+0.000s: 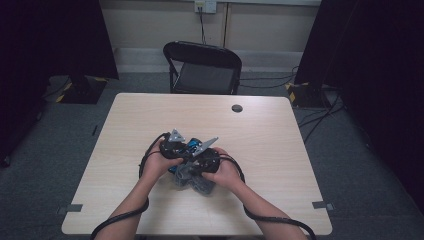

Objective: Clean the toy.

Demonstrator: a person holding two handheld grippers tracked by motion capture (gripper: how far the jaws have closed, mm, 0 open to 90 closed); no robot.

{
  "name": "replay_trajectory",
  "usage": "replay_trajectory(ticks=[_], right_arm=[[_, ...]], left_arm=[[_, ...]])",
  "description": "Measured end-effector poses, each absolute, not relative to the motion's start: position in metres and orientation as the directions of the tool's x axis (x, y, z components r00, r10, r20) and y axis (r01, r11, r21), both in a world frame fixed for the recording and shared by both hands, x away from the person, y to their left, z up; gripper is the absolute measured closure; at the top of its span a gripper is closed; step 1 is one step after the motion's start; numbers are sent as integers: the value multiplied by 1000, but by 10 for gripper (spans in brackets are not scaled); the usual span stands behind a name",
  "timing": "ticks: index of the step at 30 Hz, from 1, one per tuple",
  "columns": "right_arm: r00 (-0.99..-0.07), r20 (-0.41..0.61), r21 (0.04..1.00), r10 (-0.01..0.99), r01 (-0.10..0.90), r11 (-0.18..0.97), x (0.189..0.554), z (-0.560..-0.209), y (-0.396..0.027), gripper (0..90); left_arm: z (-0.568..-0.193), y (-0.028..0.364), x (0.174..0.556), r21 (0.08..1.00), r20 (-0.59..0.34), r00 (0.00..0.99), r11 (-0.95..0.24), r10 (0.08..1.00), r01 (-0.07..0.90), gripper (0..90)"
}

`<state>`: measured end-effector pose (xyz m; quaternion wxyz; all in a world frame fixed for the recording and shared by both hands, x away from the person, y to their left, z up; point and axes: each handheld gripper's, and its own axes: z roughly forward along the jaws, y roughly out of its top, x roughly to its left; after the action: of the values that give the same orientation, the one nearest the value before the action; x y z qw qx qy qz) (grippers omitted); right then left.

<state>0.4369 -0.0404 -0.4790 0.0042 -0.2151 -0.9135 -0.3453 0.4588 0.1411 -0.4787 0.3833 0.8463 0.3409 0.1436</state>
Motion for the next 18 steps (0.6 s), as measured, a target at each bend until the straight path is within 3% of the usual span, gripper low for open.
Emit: replay_trajectory(ticks=[18], right_arm=[[-872, 148, 616, 467, 450, 646, 460, -478, -66, 808]], left_arm=[[-479, 141, 459, 747, -20, 727, -472, 687, 467, 451]])
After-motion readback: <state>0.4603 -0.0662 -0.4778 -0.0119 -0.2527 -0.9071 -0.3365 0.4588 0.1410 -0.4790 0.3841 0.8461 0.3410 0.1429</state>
